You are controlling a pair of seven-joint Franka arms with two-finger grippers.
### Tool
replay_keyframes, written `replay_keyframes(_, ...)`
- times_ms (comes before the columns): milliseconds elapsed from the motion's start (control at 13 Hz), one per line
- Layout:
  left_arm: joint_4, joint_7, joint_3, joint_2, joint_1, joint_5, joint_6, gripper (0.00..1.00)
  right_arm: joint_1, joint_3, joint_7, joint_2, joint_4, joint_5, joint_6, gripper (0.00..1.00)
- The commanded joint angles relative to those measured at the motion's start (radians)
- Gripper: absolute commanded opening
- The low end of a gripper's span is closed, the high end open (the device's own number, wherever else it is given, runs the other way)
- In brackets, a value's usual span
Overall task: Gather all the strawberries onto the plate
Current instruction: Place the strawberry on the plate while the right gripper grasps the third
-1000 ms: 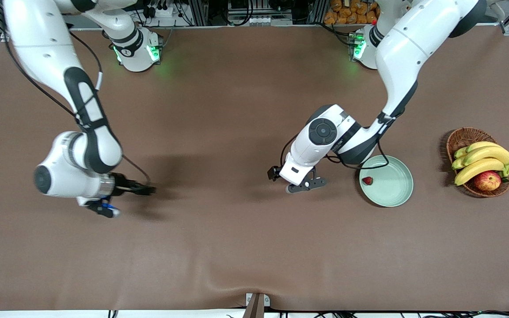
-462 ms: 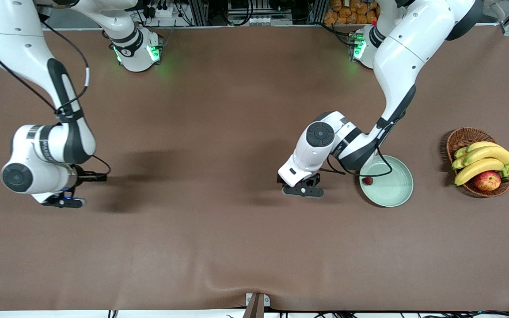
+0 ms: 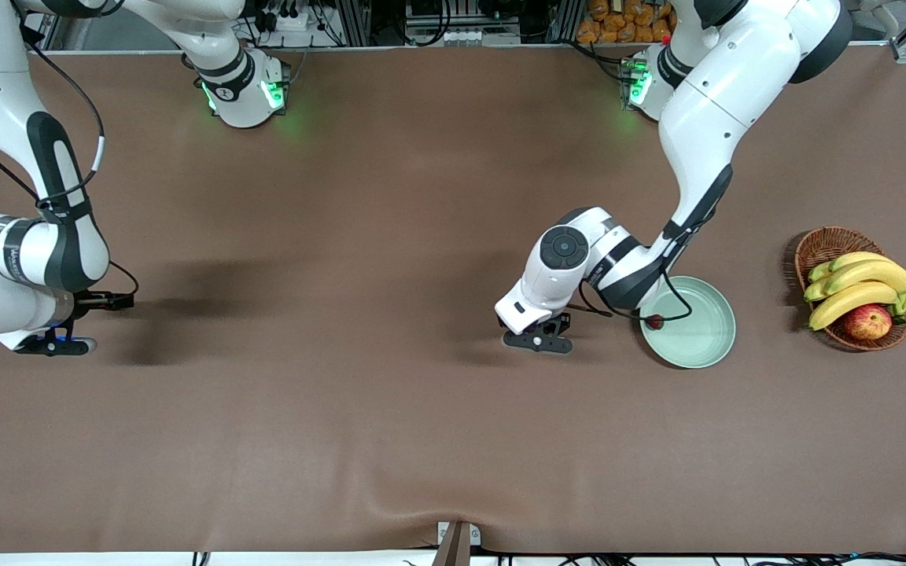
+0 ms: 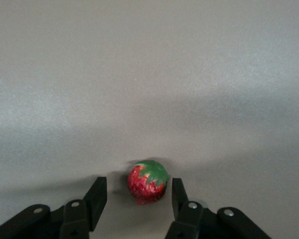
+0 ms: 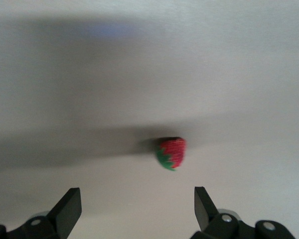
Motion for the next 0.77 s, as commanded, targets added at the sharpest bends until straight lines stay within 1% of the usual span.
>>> replay_keyframes(0, 0.021, 0.005, 0.008, 0.019, -0.013, 0.023, 0.014, 0.53, -0.029, 0.02, -0.009, 0.024, -0.002, -0.055, 0.016, 1.0)
replay_keyframes(154, 0.023, 0.008, 0.008, 0.03, -0.016, 0.021, 0.036, 0.26, -0.039, 0.02, -0.023, 0.048, -0.001, -0.055, 0.028, 1.0)
replay_keyframes(231, 0.024, 0.011, 0.008, 0.027, -0.014, 0.023, 0.034, 0.07, -0.054, 0.02, -0.04, 0.055, -0.002, -0.054, 0.057, 1.0)
replay_keyframes(308, 0.023, 0.011, 0.008, 0.016, -0.003, 0.023, 0.034, 0.0, -0.068, 0.021, -0.061, 0.062, -0.001, -0.052, 0.073, 1.0)
replay_keyframes(462, -0.002, 0.028, 0.006, -0.031, 0.041, 0.024, 0.03, 0.0, -0.082, 0.021, -0.081, 0.072, -0.001, -0.051, 0.108, 1.0)
replay_keyframes(615, -0.069, 0.09, -0.029, -0.097, 0.136, 0.023, 0.028, 0.0, -0.091, 0.021, -0.107, 0.088, 0.002, -0.048, 0.14, 1.0)
replay_keyframes(692, -0.112, 0.127, -0.058, -0.125, 0.209, 0.021, 0.028, 0.0, -0.097, 0.021, -0.117, 0.09, 0.002, -0.046, 0.148, 0.99)
